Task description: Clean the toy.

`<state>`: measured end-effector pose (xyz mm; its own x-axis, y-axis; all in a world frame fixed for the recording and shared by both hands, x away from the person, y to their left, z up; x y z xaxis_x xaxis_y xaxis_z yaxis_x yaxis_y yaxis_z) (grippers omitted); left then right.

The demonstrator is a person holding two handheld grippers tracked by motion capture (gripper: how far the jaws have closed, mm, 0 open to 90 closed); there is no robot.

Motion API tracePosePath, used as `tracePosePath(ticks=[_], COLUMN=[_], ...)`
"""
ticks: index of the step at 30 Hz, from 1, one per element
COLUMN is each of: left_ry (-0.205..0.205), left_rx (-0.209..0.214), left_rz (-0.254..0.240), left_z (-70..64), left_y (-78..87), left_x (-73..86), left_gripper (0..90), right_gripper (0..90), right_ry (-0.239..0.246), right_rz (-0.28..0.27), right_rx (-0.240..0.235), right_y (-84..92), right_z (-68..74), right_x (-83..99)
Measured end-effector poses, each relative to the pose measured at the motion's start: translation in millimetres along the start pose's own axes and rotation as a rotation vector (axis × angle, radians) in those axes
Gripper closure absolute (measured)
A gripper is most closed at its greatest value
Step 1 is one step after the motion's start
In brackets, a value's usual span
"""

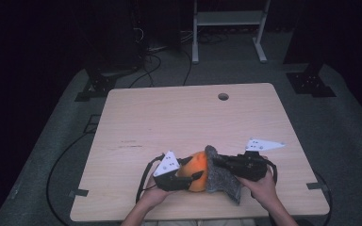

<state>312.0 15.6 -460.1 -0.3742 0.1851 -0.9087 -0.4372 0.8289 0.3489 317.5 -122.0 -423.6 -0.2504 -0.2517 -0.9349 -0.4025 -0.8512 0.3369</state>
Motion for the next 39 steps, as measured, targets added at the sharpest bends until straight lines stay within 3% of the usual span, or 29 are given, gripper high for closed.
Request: tracePosePath(ticks=[2, 7, 11, 14, 15, 19, 23, 25, 27, 31, 33, 37, 38, 39], left_ry=[-0.013, -0.008, -0.02, -0.061, -0.065, -0.011, 0.024, 0.046, 0.049, -0.036, -0.056, -0.042, -0.042, -0.041], left_rx=[-0.012, -0.012, -0.02, -0.03, -0.027, -0.016, 0.031, 0.057, 0.046, -0.002, -0.017, -0.01, -0.009, -0.009], left_rz=[0.011, 0.006, -0.001, 0.0, -0.003, 0.021, 0.083, 0.094, 0.092, 0.094, 0.088, 0.081, 0.081, 0.08], left_z=[-0.2, 0.1, -3.6, -8.8, -8.9, 0.8, 7.2, 9.1, 9.8, 3.1, 0.8, 1.6, 1.5, 1.0], left_y=[-0.8, -1.5, -5.5, -8.8, -8.3, -3.6, -8.7, -10.2, -10.6, -12.2, -12.0, -12.2, -12.5, -13.2], left_x=[1.5, 2.0, 2.4, 3.7, 3.3, 2.2, 11.8, 14.0, 14.4, 14.9, 14.4, 13.2, 13.2, 13.2], left_gripper=[41.7, 41.4, 41.0, 36.1, 31.2, 13.5, 9.7, 10.6, 16.1, 29.0, 32.8, 34.7, 34.5, 34.2], right_gripper=[78.2, 78.6, 78.2, 78.1, 78.2, 78.2, 78.2, 78.2, 78.4, 78.4, 78.2, 78.3, 78.4, 78.6], right_ry=[0.023, -0.033, 0.013, 0.064, 0.054, 0.035, 0.023, 0.028, 0.027, 0.115, 0.133, 0.068, 0.03, 0.029], right_rz=[0.023, 0.069, -0.006, 0.033, 0.04, 0.047, 0.048, 0.052, 0.056, 0.052, 0.058, 0.052, 0.047, 0.047], right_rx=[0.017, 0.071, 0.034, 0.044, 0.041, 0.044, 0.022, 0.029, 0.051, 0.085, 0.087, 0.121, 0.123, 0.124], right_y=[-3.5, 0.3, 2.9, -4.2, -4.9, 0.8, 3.0, 3.0, 3.5, 0.7, -3.3, 1.9, 5.5, 7.0], right_z=[-0.5, -17.6, -1.5, 4.6, 3.3, -1.7, -2.4, -3.1, -3.9, 13.6, 16.0, -6.6, -12.0, -12.3], right_x=[3.7, 17.1, -0.8, 0.7, 3.4, 7.8, 11.1, 11.3, 10.3, -1.8, -3.0, 5.8, 8.3, 8.5])
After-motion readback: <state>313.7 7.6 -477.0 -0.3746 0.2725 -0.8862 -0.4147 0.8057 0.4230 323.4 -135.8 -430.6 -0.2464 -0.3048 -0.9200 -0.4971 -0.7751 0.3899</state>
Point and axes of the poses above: each handheld gripper's, and its own axes: y roughly backward along the jaws, x roughly out of its underside, z roughly to its left, the point moved 8 cm from there along -y, roughly forward along the jaws, and after that the axes turned 15 degrees about y, right-handed, at the moved point
